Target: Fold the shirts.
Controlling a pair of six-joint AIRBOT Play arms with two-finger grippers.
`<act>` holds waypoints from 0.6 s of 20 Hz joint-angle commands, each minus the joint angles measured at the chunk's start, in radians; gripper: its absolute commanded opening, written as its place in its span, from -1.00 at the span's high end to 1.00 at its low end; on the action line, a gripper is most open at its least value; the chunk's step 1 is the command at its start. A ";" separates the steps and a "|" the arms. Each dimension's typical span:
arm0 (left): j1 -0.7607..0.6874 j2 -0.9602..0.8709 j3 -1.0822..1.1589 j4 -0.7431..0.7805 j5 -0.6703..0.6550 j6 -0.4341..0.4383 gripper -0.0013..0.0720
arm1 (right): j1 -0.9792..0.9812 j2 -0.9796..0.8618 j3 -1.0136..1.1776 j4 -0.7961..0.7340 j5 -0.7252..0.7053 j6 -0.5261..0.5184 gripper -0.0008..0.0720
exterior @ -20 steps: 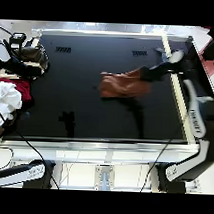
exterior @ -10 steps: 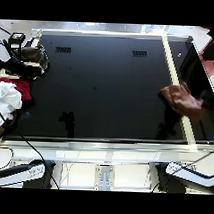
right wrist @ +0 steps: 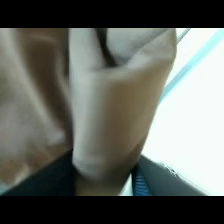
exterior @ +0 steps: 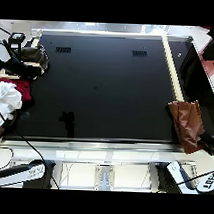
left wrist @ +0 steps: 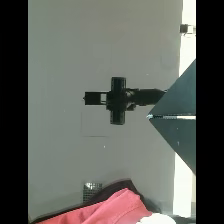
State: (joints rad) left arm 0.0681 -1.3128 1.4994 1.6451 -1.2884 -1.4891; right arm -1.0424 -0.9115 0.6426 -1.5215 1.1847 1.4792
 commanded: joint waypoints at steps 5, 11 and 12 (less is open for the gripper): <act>0.000 0.000 0.000 -0.008 0.000 0.000 0.93 | -0.026 0.034 0.365 0.313 0.211 0.022 -0.07; 0.000 0.000 0.000 -0.156 0.004 0.000 0.93 | 0.365 0.088 0.462 0.916 0.024 -0.293 -0.07; 0.000 0.000 0.000 -0.163 0.004 -0.001 0.93 | 0.479 0.084 0.460 0.892 0.013 -0.335 -0.07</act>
State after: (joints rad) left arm 0.0681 -1.3128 1.4994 1.5421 -1.2873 -1.4895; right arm -0.7883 -0.8356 1.0737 -0.8066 1.2537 1.3109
